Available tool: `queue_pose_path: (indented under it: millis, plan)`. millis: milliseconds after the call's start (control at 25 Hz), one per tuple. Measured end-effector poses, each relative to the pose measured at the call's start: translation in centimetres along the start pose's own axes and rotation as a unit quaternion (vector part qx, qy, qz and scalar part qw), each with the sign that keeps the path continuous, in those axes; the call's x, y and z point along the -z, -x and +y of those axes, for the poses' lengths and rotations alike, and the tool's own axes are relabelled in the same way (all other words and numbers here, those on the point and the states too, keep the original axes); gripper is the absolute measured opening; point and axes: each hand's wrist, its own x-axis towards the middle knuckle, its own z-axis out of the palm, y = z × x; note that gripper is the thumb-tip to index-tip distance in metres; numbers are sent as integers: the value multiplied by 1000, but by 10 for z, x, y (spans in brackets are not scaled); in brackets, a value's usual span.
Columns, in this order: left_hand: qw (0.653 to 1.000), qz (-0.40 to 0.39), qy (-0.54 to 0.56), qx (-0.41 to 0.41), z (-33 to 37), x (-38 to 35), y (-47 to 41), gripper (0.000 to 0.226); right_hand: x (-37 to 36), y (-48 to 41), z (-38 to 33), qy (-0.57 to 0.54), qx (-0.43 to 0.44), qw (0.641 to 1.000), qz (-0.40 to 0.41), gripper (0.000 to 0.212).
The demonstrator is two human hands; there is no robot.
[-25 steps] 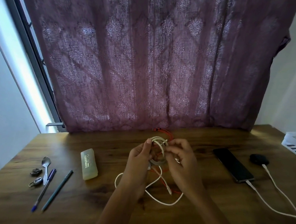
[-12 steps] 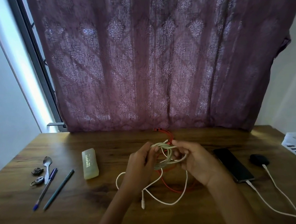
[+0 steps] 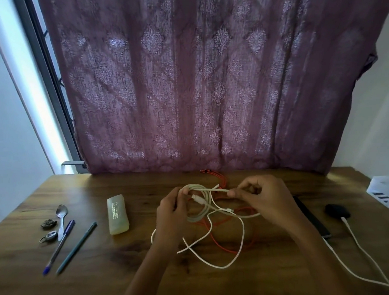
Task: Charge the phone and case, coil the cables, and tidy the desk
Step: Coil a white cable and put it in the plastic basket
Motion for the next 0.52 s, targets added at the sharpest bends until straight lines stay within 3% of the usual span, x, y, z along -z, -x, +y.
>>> queue_pose_path:
  millis: [120, 200, 320, 440, 520]
  plan:
    - [992, -5, 113, 63, 10, 0, 3, 32, -10, 6, 10, -156, -18, 987, -15, 21]
    - [986, -14, 148, 82, 14, -2, 5, 34, -19, 9, 16, -197, -30, 980, -3, 12]
    - [984, -34, 147, 91, 16, -4, 8, 34, -23, 9, 21, -90, -31, 994, 49, 4]
    - [971, -74, 194, 117, 20, -6, 13, 34, -22, 5, 20, 94, 5, 994, 54, 14]
    - [953, -86, 249, 148, 27, -8, 16, 33, -25, 3, 18, 53, 17, 998, 31, 14]
